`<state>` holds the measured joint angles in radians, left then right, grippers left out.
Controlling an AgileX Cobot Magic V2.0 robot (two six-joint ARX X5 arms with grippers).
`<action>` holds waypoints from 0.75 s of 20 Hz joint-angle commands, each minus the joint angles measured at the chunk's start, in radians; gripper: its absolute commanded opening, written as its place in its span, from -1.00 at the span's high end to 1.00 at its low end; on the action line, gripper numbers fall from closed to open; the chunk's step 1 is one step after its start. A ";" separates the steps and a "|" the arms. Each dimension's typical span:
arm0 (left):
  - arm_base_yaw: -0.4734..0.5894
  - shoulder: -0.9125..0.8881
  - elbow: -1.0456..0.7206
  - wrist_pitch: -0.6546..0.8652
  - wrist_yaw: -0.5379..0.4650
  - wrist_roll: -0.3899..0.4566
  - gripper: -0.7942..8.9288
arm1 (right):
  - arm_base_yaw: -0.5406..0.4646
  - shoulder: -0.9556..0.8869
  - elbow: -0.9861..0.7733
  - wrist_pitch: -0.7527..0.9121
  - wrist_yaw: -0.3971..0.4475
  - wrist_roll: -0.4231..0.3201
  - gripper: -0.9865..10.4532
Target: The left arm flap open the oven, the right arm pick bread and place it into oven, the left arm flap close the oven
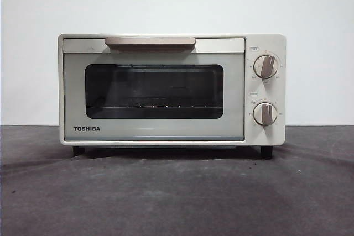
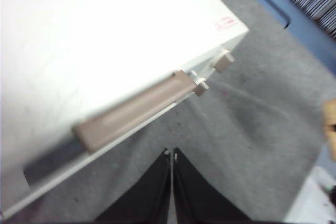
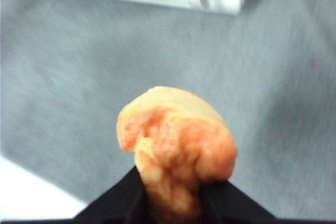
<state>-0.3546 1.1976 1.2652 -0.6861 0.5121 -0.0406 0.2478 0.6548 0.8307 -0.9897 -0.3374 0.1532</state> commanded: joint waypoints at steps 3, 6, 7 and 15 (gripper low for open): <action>-0.081 0.168 0.143 -0.014 -0.142 0.177 0.82 | 0.003 -0.138 0.015 0.010 -0.002 -0.008 0.73; -0.119 0.239 0.166 -0.008 -0.199 0.224 0.82 | 0.003 -0.191 0.015 0.009 -0.002 -0.002 0.73; -0.130 0.256 0.166 0.002 -0.200 0.237 0.82 | 0.003 -0.200 0.015 0.009 -0.002 0.005 0.73; -0.150 0.311 0.166 0.028 -0.236 0.238 0.82 | 0.003 -0.200 0.015 0.026 -0.002 0.023 0.73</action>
<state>-0.4984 1.4940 1.4059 -0.6655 0.2790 0.1852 0.2478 0.4519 0.8307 -0.9764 -0.3374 0.1650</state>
